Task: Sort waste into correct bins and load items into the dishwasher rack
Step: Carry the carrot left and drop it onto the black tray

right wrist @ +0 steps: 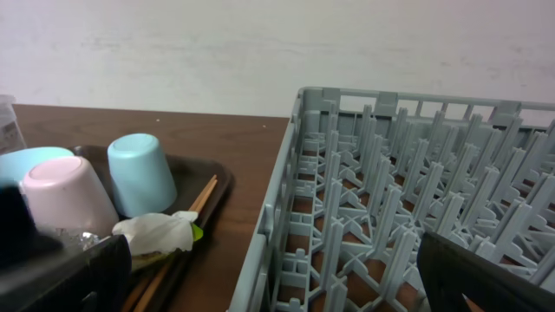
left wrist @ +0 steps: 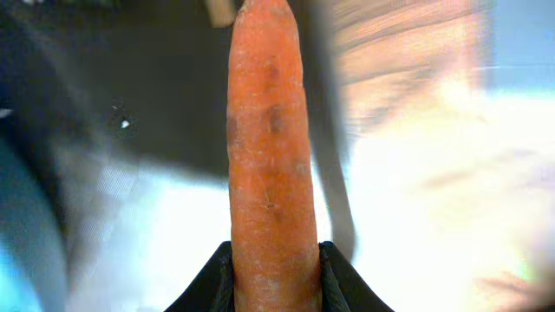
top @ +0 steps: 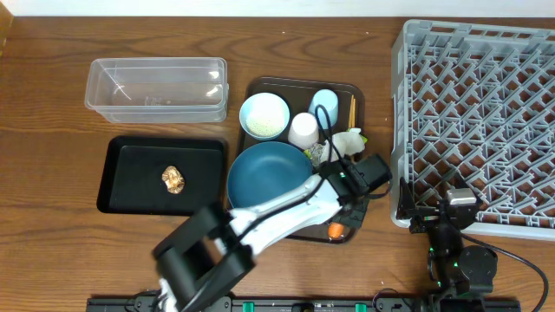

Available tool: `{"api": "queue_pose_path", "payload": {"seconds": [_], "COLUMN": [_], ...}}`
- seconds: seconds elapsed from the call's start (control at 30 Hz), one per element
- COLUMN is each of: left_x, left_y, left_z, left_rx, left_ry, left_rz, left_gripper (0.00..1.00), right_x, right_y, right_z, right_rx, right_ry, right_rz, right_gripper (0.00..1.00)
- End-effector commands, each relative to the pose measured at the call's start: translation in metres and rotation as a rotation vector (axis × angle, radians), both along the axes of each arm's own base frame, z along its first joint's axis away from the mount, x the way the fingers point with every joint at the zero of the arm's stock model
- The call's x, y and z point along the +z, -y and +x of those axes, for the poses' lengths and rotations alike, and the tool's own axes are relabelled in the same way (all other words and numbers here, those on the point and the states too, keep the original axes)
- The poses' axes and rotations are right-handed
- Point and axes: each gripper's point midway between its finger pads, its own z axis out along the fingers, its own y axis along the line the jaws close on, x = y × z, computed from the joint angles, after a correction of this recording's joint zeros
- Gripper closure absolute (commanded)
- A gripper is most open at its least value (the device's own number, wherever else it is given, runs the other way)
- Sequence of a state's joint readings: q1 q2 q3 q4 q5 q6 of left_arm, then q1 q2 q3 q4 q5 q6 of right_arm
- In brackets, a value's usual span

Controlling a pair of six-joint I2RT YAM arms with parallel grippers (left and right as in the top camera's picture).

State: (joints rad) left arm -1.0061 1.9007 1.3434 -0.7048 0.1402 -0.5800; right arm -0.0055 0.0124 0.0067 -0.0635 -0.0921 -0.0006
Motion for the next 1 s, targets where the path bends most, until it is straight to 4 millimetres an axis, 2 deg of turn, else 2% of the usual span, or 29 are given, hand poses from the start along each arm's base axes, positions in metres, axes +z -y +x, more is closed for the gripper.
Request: {"api": "queue_pose_path", "payload": {"seconds": [0.0,0.1,0.2,0.3,0.43,0.57,0.73,0.9,0.97], "left_x": [0.065,0.099,0.129,0.154,0.17,0.167,0.144,0.112,0.1], "left_y": [0.013,-0.004,-0.04,-0.09,-0.158,-0.223,-0.291,-0.336,-0.347], "left_z": [0.005,0.013,0.027,0.045,0.063,0.075,0.08,0.07,0.067], "left_rx": [0.0,0.035,0.109,0.22,0.39,0.574,0.807,1.046,1.12], "left_ry": [0.071,0.145,0.232,0.313,0.342,0.296,0.209,0.102,0.069], "left_rz": [-0.15,-0.175,-0.148,-0.093,-0.02,0.063,0.155,0.216,0.232], "left_gripper": [0.91,0.91,0.91,0.91,0.9,0.9,0.91,0.91,0.91], "right_x": [0.0,0.0,0.0,0.0,0.0,0.0,0.0,0.0,0.0], "right_y": [0.003,0.003,0.003,0.003,0.003,0.003,0.003,0.003,0.003], "right_z": [0.0,0.0,0.0,0.0,0.0,0.0,0.0,0.0,0.0], "right_rx": [-0.013,-0.013,-0.013,-0.013,-0.013,-0.013,-0.013,-0.013,-0.013], "right_ry": [-0.001,0.0,0.0,0.0,0.0,-0.001,-0.001,-0.001,0.0], "right_rz": [0.011,0.01,0.01,0.01,0.01,0.011,0.011,0.01,0.01], "right_gripper": [0.01,0.01,0.01,0.01,0.01,0.01,0.01,0.01,0.01]}}
